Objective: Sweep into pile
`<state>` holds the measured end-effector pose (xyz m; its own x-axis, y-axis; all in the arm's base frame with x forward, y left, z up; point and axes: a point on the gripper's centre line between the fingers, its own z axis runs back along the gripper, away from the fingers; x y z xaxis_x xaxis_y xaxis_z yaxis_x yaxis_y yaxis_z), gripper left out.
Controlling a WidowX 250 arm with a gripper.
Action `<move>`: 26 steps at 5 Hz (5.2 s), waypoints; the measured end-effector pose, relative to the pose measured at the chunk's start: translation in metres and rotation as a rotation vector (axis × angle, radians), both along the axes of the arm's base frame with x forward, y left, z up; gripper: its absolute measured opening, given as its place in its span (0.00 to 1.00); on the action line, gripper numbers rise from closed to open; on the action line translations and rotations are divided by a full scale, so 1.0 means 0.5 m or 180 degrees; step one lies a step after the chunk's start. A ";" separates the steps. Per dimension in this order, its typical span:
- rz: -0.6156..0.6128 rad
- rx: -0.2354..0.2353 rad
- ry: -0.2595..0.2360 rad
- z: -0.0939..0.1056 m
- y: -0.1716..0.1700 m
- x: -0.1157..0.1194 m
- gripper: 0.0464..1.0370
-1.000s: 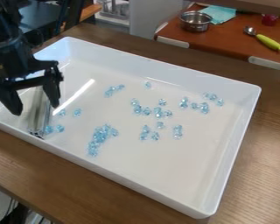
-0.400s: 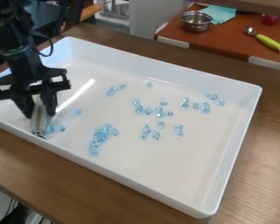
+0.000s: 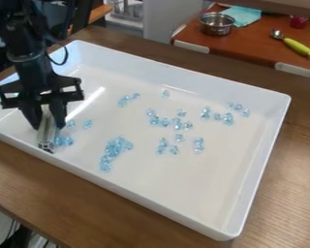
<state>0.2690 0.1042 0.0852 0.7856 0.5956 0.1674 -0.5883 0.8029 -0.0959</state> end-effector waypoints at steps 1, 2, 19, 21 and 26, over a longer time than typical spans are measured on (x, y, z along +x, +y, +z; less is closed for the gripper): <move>0.0046 -0.0065 0.0078 -0.002 -0.021 0.002 0.33; 0.0046 -0.0144 0.0165 -0.003 -0.051 0.019 0.33; 0.0354 -0.0332 0.0213 0.133 -0.241 0.099 0.33; 0.0500 0.0308 0.0240 0.081 -0.132 0.045 0.33; 0.0496 0.0972 0.0956 0.002 -0.115 0.011 0.33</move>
<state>0.2747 0.0467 0.0864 0.7311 0.6693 0.1321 -0.6699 0.6677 0.3247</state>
